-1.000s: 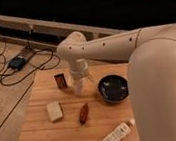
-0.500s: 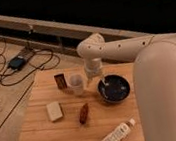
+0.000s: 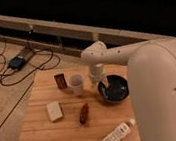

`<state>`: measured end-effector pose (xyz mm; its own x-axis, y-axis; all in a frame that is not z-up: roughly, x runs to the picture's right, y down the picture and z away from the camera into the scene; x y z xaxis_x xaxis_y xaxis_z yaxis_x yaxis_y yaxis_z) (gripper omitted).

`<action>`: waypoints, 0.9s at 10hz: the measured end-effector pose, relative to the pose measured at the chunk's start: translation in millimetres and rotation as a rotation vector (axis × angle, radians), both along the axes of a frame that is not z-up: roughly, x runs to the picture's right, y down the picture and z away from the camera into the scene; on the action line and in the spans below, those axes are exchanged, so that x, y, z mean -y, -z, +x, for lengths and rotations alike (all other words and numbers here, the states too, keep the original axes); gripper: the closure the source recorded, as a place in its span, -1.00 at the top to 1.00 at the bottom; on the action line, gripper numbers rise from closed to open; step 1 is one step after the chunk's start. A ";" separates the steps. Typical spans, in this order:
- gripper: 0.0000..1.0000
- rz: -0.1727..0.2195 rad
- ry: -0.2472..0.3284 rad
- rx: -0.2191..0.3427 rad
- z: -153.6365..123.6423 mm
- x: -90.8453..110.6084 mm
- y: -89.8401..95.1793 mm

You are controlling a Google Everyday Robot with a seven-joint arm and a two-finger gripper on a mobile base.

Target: Drag the ceramic bowl in a circle

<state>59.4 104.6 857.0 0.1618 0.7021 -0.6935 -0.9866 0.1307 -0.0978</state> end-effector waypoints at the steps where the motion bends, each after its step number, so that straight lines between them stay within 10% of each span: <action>1: 0.30 -0.004 -0.001 -0.014 1.9 -2.9 -2.9; 6: 0.29 -0.026 0.017 -0.067 6.9 -22.9 -16.8; 9: -0.23 -0.026 0.034 -0.071 11.2 -28.7 -19.7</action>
<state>70.6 133.3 876.7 0.1354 0.6786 -0.7219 -0.9861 0.1630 -0.0318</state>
